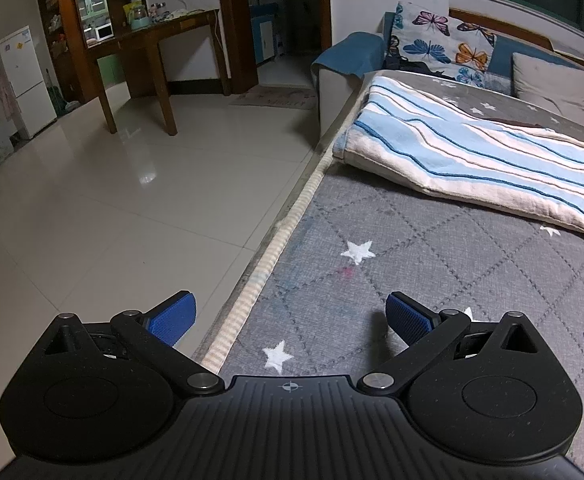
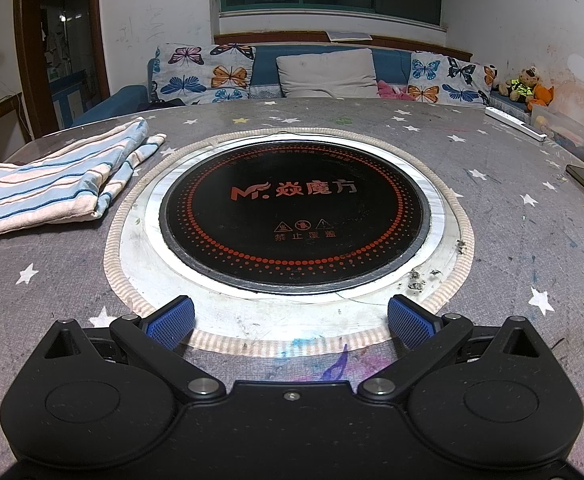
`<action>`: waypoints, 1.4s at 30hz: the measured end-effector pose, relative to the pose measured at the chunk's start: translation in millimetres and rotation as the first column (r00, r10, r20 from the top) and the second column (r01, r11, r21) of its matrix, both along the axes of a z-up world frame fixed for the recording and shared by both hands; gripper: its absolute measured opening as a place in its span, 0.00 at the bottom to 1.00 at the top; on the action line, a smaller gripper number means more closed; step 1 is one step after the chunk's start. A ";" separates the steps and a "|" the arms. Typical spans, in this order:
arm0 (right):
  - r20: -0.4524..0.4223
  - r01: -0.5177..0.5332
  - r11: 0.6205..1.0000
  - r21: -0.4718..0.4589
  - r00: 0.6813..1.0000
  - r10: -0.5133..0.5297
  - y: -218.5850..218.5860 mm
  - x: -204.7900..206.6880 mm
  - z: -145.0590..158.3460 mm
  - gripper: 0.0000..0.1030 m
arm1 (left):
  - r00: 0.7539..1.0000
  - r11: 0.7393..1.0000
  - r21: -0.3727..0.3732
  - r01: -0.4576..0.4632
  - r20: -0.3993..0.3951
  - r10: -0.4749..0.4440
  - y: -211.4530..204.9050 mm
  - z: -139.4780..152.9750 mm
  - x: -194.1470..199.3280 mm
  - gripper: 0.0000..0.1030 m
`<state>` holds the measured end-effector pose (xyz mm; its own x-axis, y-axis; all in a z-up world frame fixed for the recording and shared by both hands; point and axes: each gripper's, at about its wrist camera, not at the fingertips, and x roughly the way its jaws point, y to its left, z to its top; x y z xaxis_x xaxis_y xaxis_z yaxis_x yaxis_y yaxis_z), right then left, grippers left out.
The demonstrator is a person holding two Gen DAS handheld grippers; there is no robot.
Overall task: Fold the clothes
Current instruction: 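Move both grippers toward the folded striped T-shirt on the mattress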
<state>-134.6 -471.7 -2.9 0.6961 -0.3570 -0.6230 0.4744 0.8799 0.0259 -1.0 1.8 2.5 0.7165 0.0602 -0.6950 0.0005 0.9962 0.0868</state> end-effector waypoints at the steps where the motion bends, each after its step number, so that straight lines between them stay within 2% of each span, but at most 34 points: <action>1: 0.000 0.000 1.000 0.000 1.000 0.000 0.1 0.0 -0.1 1.00 | 1.000 1.000 -0.002 0.000 -0.001 0.000 0.3 0.4 -0.2 1.00; 13: -0.001 0.000 1.000 0.000 1.000 0.000 -0.7 0.3 -0.4 1.00 | 0.999 0.999 -0.037 0.038 -0.003 -0.038 10.1 3.2 9.8 1.00; 19: -0.006 0.000 1.000 -0.004 1.000 0.000 -0.9 0.3 -1.5 1.00 | 0.997 0.996 -0.048 0.070 0.014 -0.069 12.9 13.5 21.9 0.99; 25: -0.022 0.016 1.000 0.007 1.000 -0.015 0.2 2.8 2.2 1.00 | 0.993 0.994 -0.016 0.105 0.061 -0.104 15.1 34.2 26.5 0.99; 30: -0.029 -0.013 1.000 -0.013 1.000 0.013 9.0 13.7 13.5 0.98 | 0.985 0.989 0.005 0.149 0.089 -0.149 8.6 46.0 42.2 0.99; 37: -0.053 -0.105 0.994 -0.036 0.993 0.103 23.5 51.3 33.3 0.88 | 0.975 0.981 0.015 0.192 0.110 -0.193 -9.2 56.1 74.9 0.99; 42: -0.053 -0.164 0.986 -0.029 0.985 0.163 31.9 87.2 46.9 0.78 | 0.969 0.977 0.037 0.212 0.119 -0.215 -25.3 66.1 113.7 0.93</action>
<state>-47.3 -439.8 43.9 0.7149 -0.2619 -0.6484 0.3239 0.9458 -0.0248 112.7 -23.5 68.6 0.7937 -0.0874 -0.6020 0.2005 0.9719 0.1232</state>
